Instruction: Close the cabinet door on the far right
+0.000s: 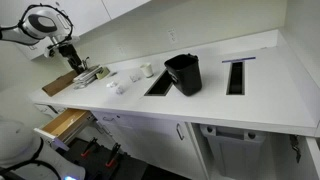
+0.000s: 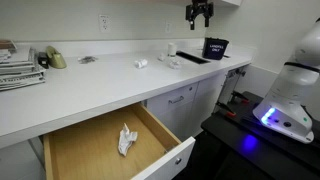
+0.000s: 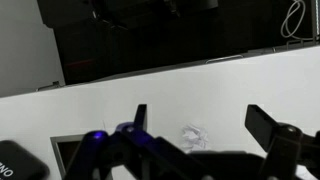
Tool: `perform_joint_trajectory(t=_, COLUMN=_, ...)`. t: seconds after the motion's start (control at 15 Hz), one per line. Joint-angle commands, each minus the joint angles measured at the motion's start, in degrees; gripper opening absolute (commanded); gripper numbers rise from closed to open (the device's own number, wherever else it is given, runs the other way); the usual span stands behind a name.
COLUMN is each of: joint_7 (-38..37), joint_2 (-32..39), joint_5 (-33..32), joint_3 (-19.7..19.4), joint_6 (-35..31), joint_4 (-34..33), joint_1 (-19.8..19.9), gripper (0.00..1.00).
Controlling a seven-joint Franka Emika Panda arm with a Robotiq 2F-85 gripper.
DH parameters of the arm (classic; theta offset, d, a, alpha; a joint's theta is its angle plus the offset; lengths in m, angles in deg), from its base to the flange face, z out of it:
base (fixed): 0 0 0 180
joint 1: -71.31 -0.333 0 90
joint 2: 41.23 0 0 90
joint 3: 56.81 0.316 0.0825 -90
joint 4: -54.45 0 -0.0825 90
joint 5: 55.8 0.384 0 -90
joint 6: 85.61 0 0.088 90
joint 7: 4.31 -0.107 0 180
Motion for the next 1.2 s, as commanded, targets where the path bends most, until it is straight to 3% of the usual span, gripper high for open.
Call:
perform_joint_trajectory(t=0.0, joint_7=-0.3, joint_2=0.2, joint_5=-0.4, joint_3=-1.8, joint_6=0.1, joint_4=-0.1, joint_1=-2.0, gripper=1.0)
perform_joint_trajectory(t=0.4, joint_7=-0.6, joint_2=-0.1, joint_5=0.8, joint_3=-4.9, joint_6=-0.5, joint_4=0.1, joint_1=-1.1, gripper=1.0)
perform_joint_trajectory(t=0.93, joint_7=-1.0, joint_2=-1.1, joint_5=3.8, joint_3=-17.3, joint_6=-4.2, joint_4=2.7, joint_1=5.5, gripper=1.0)
perform_joint_trajectory(t=1.13, joint_7=-1.8, joint_2=-1.0, joint_5=2.3, joint_3=-21.6, joint_6=-10.2, joint_4=5.0, joint_1=9.5, gripper=1.0)
